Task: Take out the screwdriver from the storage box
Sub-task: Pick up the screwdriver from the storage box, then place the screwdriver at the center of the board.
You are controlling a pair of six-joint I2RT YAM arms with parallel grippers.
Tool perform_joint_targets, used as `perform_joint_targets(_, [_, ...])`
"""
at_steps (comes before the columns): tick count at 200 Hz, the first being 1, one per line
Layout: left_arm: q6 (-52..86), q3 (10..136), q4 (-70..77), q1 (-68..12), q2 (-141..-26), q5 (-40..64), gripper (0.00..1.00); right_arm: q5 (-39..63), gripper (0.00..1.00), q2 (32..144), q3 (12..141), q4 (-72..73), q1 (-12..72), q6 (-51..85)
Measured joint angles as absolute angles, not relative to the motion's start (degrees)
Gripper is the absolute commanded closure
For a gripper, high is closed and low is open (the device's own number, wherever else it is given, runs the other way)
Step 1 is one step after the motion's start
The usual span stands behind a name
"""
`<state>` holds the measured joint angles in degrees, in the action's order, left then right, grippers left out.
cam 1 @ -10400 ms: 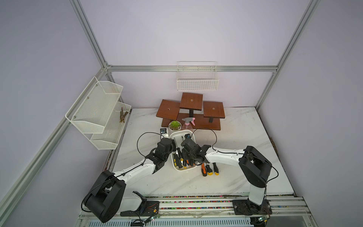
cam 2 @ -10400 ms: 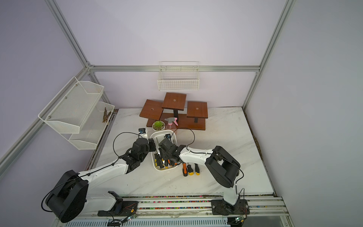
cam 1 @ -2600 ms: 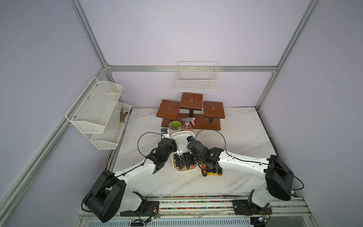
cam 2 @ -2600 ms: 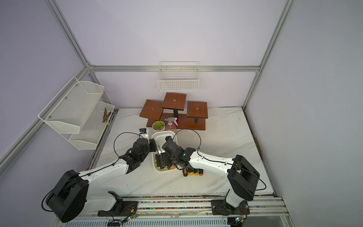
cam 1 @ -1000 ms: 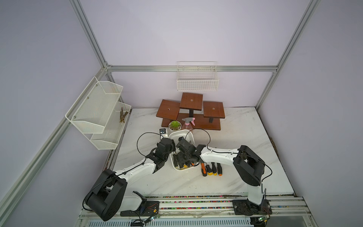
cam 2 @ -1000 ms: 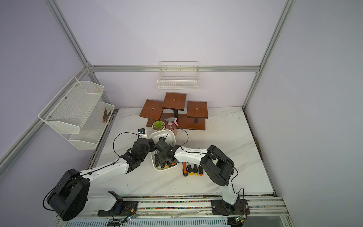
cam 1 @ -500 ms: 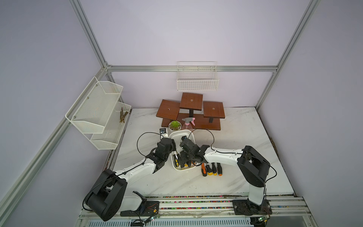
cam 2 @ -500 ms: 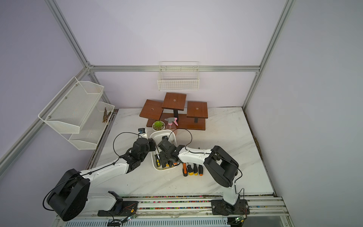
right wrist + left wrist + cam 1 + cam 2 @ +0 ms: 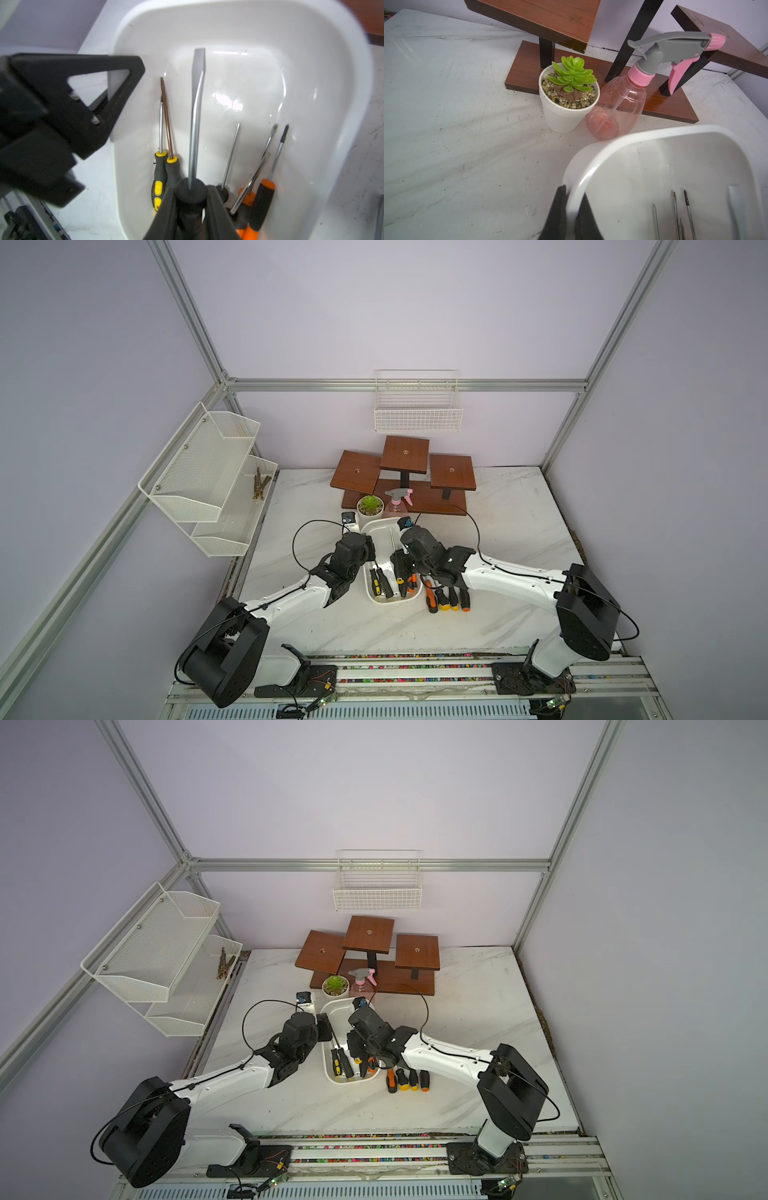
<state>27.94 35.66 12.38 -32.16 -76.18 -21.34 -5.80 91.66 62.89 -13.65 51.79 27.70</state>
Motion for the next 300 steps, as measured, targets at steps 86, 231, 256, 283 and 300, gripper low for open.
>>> perform_joint_targets(86, [27.9,35.7,12.4,-32.2,-76.2,-21.3,1.00,-11.3,1.00,74.5,53.6,-17.9,50.0,26.4])
perform_joint_targets(231, [27.9,35.7,12.4,-32.2,-76.2,-21.3,1.00,-13.1,1.00,63.5,45.8,-27.6,32.7,22.2])
perform_joint_targets(256, [27.9,35.7,12.4,-32.2,-76.2,-21.3,1.00,-13.2,1.00,64.3,45.2,-28.2,30.6,21.9])
perform_joint_targets(283, [27.9,35.7,12.4,-32.2,-76.2,-21.3,1.00,-13.2,1.00,66.4,44.5,-28.4,29.0,21.8])
perform_joint_targets(300, [27.9,35.7,12.4,-32.2,-76.2,-21.3,1.00,-13.2,1.00,67.5,43.8,-28.4,28.3,21.8])
